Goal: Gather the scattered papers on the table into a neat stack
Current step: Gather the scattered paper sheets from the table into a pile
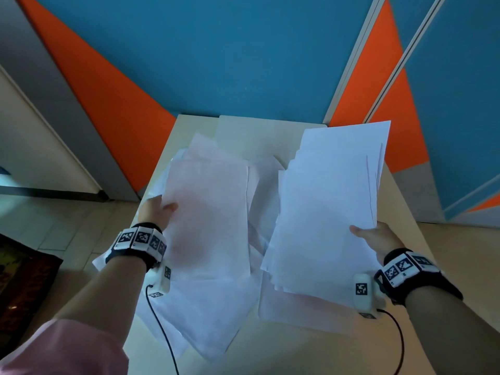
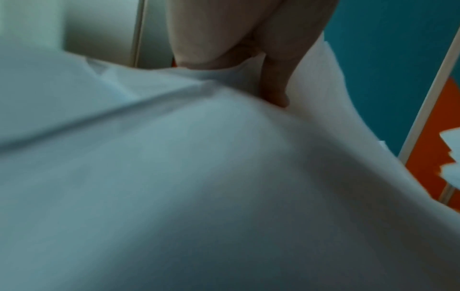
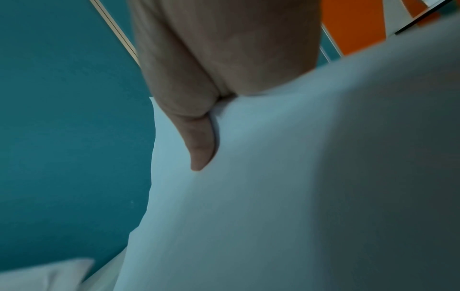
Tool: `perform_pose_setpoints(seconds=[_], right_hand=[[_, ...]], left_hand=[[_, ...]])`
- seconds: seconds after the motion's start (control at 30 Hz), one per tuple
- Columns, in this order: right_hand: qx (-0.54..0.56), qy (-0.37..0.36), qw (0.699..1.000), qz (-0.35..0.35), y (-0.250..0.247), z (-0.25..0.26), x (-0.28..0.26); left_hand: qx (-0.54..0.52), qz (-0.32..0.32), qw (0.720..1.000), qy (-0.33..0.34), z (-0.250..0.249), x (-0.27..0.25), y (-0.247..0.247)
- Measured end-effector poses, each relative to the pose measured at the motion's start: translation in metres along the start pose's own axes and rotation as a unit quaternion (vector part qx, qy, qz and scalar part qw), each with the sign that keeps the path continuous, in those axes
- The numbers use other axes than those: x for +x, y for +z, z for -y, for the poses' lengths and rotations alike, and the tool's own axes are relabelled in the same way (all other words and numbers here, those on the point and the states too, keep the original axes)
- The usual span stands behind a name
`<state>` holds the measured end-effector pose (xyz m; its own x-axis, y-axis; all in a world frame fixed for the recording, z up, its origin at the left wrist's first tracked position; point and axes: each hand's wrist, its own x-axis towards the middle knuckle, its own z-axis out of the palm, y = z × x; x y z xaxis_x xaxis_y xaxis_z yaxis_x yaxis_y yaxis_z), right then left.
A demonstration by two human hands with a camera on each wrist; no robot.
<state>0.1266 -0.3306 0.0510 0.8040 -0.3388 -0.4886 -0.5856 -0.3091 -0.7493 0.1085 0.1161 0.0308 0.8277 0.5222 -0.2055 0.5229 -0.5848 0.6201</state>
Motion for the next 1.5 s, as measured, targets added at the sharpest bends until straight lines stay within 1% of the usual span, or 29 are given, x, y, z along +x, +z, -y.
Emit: perform_pose_setpoints(seconds=[0.07, 0.13, 0.23, 0.33, 0.4, 0.53, 0.63, 0.7, 0.83, 0.93, 1.03, 1.17, 1.2, 1.27, 1.3, 1.33, 1.37, 1.4, 1.43, 1.47, 1.5], right_hand=[[-0.007, -0.007, 1.000, 0.001, 0.000, 0.001, -0.003], [-0.006, -0.014, 1.000, 0.001, 0.000, 0.002, -0.006], [-0.005, -0.028, 0.999, 0.015, 0.000, 0.003, -0.009], [-0.015, -0.042, 0.999, 0.028, -0.002, 0.007, -0.013], [-0.010, -0.047, 0.998, 0.031, -0.004, 0.010, -0.017], [0.027, -0.045, 0.997, 0.059, -0.003, 0.013, -0.028], [0.072, -0.033, 0.993, 0.090, 0.006, 0.014, -0.042], [0.098, -0.025, 0.989, 0.106, 0.013, 0.013, -0.050], [0.120, -0.008, 0.982, 0.143, 0.023, 0.016, -0.062], [0.128, -0.010, 0.979, 0.156, 0.026, 0.018, -0.065], [0.146, -0.027, 0.977, 0.154, 0.026, 0.019, -0.068], [0.175, -0.030, 0.974, 0.140, 0.028, 0.019, -0.064], [0.176, -0.035, 0.974, 0.140, 0.028, 0.017, -0.061], [0.191, -0.026, 0.972, 0.137, 0.027, 0.019, -0.063], [0.196, -0.024, 0.971, 0.137, 0.027, 0.024, -0.071], [0.203, -0.023, 0.968, 0.148, 0.027, 0.026, -0.074], [0.211, -0.024, 0.966, 0.148, 0.028, 0.025, -0.071], [0.219, -0.024, 0.965, 0.143, 0.030, 0.026, -0.072], [0.213, -0.028, 0.969, 0.125, 0.033, 0.028, -0.075], [0.210, -0.031, 0.971, 0.113, 0.037, 0.028, -0.074], [0.211, -0.034, 0.971, 0.109, 0.039, 0.029, -0.074]], left_hand=[[-0.027, -0.021, 0.999, 0.034, -0.007, 0.003, -0.015], [-0.077, -0.048, 0.995, 0.046, -0.012, 0.005, -0.028], [-0.146, -0.072, 0.986, 0.037, -0.021, 0.004, -0.044], [-0.161, -0.073, 0.983, 0.040, -0.030, 0.000, -0.054], [-0.181, -0.084, 0.979, 0.032, -0.034, -0.003, -0.058], [-0.220, -0.096, 0.971, -0.021, -0.042, -0.015, -0.054], [-0.210, -0.081, 0.972, -0.069, -0.051, -0.029, -0.042], [-0.207, -0.055, 0.972, -0.095, -0.054, -0.038, -0.033], [-0.207, -0.013, 0.971, -0.115, -0.059, -0.051, -0.012], [-0.232, -0.026, 0.963, -0.136, -0.072, -0.063, 0.001], [-0.232, -0.023, 0.956, -0.180, -0.078, -0.068, 0.004], [-0.250, -0.034, 0.944, -0.213, -0.082, -0.067, 0.006], [-0.246, -0.029, 0.943, -0.221, -0.084, -0.069, 0.005], [-0.245, 0.002, 0.944, -0.220, -0.083, -0.075, 0.002], [-0.289, 0.009, 0.923, -0.255, -0.086, -0.078, -0.001], [-0.277, 0.015, 0.927, -0.253, -0.084, -0.080, 0.002], [-0.241, 0.009, 0.933, -0.266, -0.086, -0.086, 0.006], [-0.268, 0.025, 0.927, -0.260, -0.086, -0.086, 0.011], [-0.326, 0.030, 0.911, -0.250, -0.091, -0.086, 0.015], [-0.359, 0.033, 0.896, -0.259, -0.096, -0.087, 0.016], [-0.356, 0.025, 0.902, -0.242, -0.099, -0.090, 0.020]])
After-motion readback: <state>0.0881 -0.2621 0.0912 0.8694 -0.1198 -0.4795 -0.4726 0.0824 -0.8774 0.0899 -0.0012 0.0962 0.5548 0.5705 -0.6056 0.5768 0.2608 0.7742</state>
